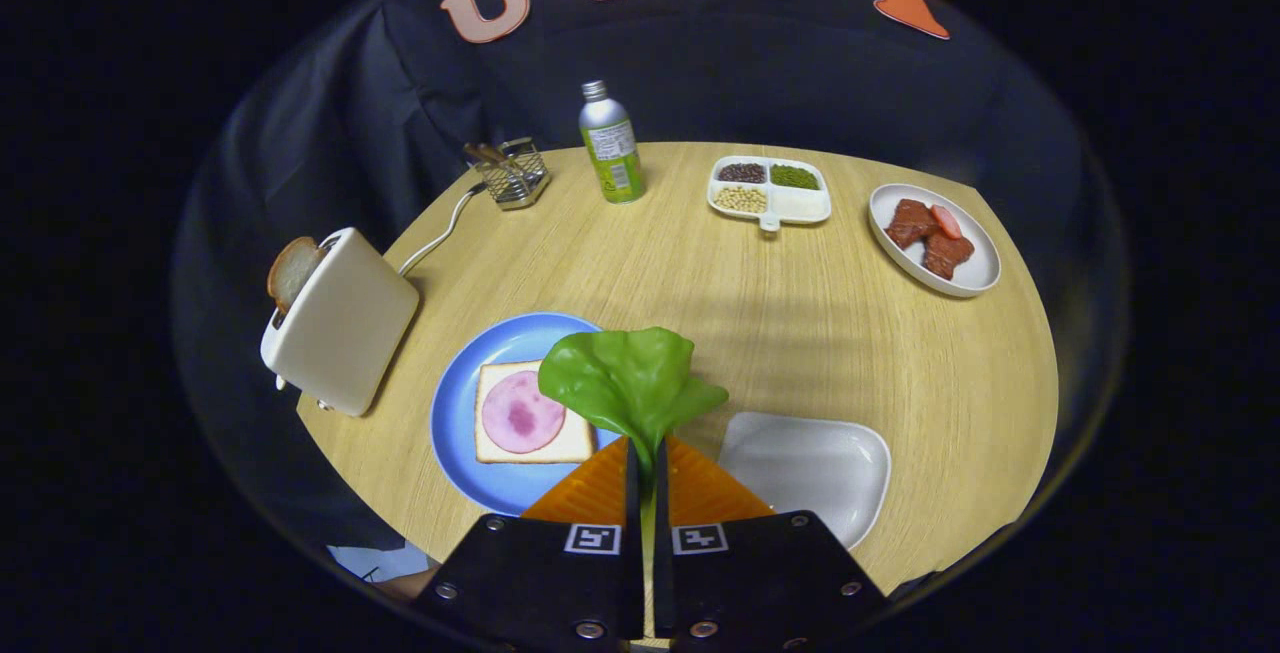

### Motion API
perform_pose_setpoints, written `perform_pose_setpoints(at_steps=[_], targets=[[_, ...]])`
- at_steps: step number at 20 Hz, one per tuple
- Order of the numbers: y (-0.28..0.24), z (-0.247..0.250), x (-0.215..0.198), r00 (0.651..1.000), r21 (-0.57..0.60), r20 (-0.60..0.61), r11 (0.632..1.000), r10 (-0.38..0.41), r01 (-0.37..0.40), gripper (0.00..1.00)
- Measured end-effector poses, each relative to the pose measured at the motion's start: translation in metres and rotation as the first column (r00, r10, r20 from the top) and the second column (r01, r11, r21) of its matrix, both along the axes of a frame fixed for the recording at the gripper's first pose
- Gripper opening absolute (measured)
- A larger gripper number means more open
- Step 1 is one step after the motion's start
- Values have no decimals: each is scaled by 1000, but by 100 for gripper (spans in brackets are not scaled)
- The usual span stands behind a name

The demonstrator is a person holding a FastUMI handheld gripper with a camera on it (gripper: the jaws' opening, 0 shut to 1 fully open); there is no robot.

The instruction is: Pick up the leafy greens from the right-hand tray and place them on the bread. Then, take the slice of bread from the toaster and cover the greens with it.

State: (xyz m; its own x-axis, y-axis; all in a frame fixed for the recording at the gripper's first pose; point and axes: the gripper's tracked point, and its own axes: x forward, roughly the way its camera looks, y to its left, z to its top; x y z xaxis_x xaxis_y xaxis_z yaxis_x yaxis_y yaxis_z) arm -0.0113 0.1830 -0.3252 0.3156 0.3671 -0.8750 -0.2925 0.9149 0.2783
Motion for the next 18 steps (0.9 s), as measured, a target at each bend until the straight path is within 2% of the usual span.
perform_pose_setpoints(at_steps=[5,9,18], targets=[[46,3,0,999,44,5,998,53,-53,4],[70,-14,-2,997,61,-52,997,59,-56,6],[103,-31,0,994,63,-62,995,85,-81,9]])
